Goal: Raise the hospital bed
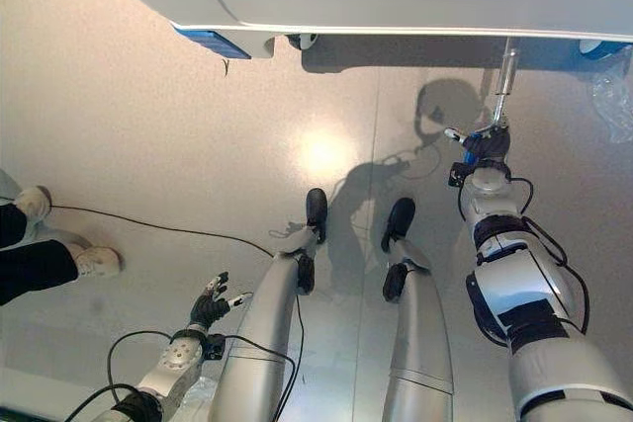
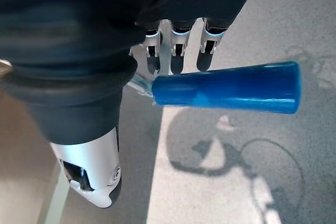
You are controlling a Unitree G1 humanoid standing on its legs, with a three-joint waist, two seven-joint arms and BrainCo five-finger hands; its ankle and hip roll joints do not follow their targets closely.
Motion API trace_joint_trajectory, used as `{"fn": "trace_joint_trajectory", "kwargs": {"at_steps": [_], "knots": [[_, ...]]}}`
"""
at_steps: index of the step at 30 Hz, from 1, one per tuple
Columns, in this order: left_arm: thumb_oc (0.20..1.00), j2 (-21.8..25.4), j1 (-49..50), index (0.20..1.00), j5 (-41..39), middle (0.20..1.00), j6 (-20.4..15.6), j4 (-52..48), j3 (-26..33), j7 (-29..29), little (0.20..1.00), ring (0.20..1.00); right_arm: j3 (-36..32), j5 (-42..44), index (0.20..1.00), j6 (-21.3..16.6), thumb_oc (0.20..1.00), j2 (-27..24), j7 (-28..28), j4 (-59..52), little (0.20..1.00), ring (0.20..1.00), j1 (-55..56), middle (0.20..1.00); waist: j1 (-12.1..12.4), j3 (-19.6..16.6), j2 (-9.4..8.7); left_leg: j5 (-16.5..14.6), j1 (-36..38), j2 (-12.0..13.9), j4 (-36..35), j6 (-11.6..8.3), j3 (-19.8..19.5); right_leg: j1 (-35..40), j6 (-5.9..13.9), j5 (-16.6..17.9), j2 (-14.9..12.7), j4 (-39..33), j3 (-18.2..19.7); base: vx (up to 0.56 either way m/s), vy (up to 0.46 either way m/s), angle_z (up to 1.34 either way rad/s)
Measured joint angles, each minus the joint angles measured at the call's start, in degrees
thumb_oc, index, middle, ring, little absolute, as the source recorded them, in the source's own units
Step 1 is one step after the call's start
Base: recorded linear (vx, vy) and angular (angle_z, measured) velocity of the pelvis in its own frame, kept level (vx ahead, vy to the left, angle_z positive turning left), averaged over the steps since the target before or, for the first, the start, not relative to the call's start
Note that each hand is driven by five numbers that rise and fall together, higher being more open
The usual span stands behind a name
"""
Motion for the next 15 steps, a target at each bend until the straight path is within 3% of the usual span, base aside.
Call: {"fn": "trace_joint_trajectory", "kwargs": {"at_steps": [15], "knots": [[1.000,0.1,0.0,1.000,0.0,1.000,0.1,-0.5,0.0,-0.5,1.000,1.000,-0.2,0.0,1.000,1.0,1.000,0.3,1.1,1.0,1.000,1.000,1.6,1.000,0.2,0.2,0.36,-0.7,-2.7,0.3,2.8,-0.71,-0.2,-3.1,-0.81,-1.5,-0.2,3.6,0.1,0.00,-0.001,0.00]]}}
